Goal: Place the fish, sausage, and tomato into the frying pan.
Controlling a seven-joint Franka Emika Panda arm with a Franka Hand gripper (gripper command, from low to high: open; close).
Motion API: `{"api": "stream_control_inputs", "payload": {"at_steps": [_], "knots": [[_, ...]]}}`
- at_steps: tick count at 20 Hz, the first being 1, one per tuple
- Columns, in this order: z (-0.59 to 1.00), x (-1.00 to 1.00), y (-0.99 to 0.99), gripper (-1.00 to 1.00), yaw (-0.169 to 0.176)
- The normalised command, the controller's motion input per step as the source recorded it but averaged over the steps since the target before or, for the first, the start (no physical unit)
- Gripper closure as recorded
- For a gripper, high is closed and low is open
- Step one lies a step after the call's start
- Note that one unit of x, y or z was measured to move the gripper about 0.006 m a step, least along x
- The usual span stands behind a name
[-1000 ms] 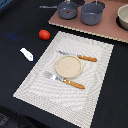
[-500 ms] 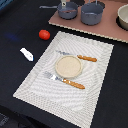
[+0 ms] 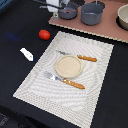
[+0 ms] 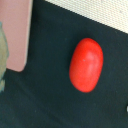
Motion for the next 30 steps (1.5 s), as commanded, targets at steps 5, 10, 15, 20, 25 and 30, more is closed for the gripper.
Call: {"api": "stream_control_inputs", "payload": {"at_steps": [5, 10, 15, 20, 25, 30], "knots": [[0.00, -0.06, -0.86, -1.00, -0.045], [-0.02, -0.07, -0.75, -1.00, -0.079], [-0.23, -0.16, -0.66, -1.00, -0.090], [-0.48, -0.36, -0.53, -1.00, -0.108], [-0.45, -0.32, -0.33, -1.00, -0.114], [-0.37, -0.12, 0.01, -1.00, -0.086]]}}
